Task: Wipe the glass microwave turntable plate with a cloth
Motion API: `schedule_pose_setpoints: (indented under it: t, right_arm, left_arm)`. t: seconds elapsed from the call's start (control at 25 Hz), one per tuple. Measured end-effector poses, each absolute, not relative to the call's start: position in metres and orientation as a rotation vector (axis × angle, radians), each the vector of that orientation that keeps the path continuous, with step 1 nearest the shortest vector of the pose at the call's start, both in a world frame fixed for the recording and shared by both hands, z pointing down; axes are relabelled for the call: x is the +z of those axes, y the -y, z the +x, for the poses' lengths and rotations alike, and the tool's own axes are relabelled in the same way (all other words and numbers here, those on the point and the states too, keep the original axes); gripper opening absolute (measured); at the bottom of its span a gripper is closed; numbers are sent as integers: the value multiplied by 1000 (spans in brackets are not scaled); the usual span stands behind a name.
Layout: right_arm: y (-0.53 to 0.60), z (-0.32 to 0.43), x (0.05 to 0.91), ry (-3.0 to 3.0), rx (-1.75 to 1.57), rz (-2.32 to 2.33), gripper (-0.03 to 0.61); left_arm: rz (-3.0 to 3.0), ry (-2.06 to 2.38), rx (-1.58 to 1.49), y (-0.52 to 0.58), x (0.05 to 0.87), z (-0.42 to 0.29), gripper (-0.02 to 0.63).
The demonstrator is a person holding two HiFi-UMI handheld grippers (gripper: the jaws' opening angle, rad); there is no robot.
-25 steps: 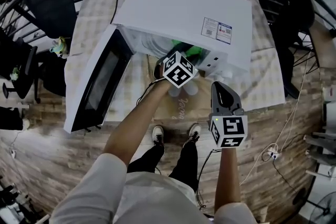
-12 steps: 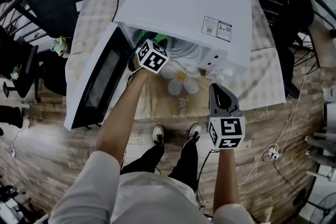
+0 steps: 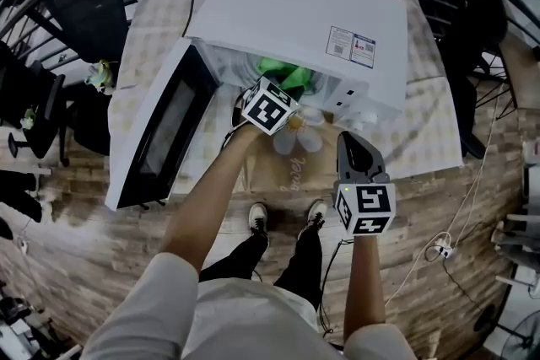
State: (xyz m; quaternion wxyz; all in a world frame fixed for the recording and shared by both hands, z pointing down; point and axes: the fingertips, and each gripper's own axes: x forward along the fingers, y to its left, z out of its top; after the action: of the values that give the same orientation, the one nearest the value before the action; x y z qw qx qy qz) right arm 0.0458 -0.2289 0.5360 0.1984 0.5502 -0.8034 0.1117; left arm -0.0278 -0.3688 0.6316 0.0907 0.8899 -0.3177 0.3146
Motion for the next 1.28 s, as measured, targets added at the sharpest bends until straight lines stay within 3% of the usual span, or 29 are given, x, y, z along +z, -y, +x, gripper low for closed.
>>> schedule_pose_setpoints:
  t: [0.28, 0.6, 0.8, 1.28]
  right_arm:
    - [230, 52, 537, 2234, 312, 1549, 14]
    - [230, 53, 549, 2225, 346, 1532, 14]
    - [233, 55, 558, 2212, 345, 1523, 14]
    - [223, 58, 562, 2186, 326, 1509, 14]
  left_arm:
    - [2730, 824, 873, 364, 619, 10, 127]
    - [2600, 1526, 1218, 449, 606, -86, 130]
    - [2446, 1567, 1390, 464, 632, -111, 139]
    - [2795, 1101, 1322, 436, 636, -16, 132]
